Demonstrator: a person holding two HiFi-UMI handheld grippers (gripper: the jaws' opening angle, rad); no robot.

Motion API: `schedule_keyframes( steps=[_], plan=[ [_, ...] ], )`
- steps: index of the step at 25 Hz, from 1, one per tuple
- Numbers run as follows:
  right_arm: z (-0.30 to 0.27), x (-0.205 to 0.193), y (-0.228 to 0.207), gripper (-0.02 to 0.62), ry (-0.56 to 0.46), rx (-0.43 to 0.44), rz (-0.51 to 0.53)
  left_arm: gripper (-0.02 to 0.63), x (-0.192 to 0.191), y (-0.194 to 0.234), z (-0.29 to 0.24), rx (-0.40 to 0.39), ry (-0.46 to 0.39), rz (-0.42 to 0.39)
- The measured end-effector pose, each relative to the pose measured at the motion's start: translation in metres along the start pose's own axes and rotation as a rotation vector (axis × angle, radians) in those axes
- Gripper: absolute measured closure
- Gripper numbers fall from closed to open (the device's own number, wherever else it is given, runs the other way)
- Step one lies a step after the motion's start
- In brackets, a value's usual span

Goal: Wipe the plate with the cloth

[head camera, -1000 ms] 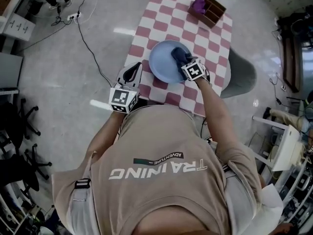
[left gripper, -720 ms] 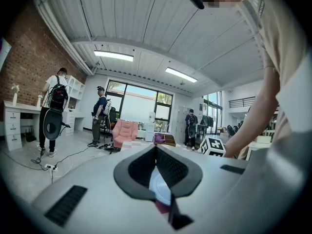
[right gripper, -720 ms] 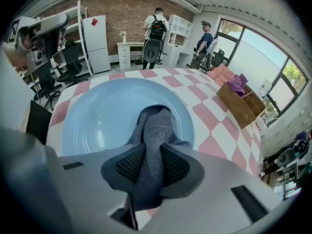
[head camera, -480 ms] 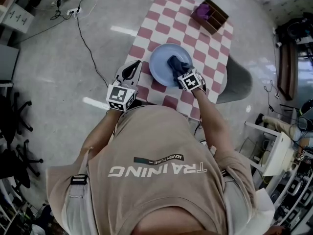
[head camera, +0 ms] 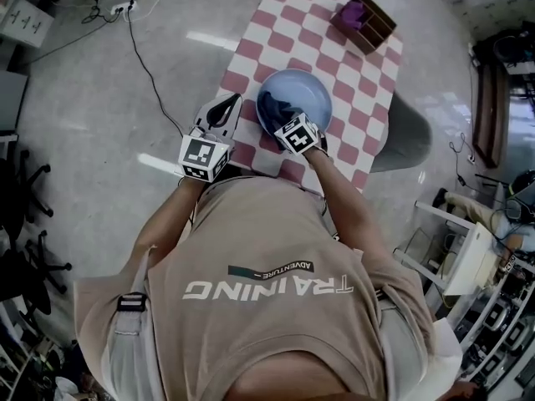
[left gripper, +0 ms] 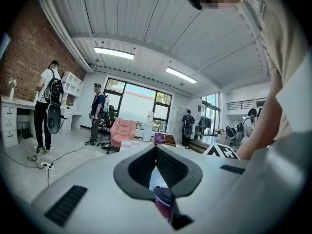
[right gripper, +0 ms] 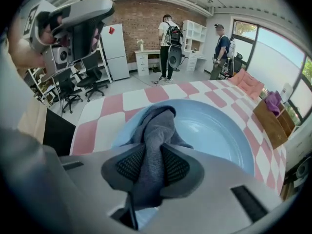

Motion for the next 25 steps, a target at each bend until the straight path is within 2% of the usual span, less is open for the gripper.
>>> schedule_keyframes(
  steps=[5,14,21,25],
  plan=[
    [-0.013,0.027,-0.011,0.482,0.056,0.009,0.100,0.591,-0.003,0.011,0.003,0.016,0.018,0.005],
    [-0.023,0.048,-0.055,0.476,0.081,-0.047,0.149,0.591,0.001,0.017,0.004,0.062,0.006,-0.010],
    [-0.005,0.034,-0.100,0.476,0.098,-0.151,0.066,0.591,0.002,0.018,0.015,0.099,0.035,-0.026],
    [0.009,0.012,-0.105,0.476,0.081,-0.195,0.017,0.591,0.001,0.009,0.014,0.093,0.041,-0.027]
  ],
)
Point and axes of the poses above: the fingertips, and each gripper's own axes: z backward along the fingers, y to its left, x out of its top, the point moved 9 cm from there along z, backward along the fingers, and after that the axes turned 8 degrees about x, right-handed, at the moved point
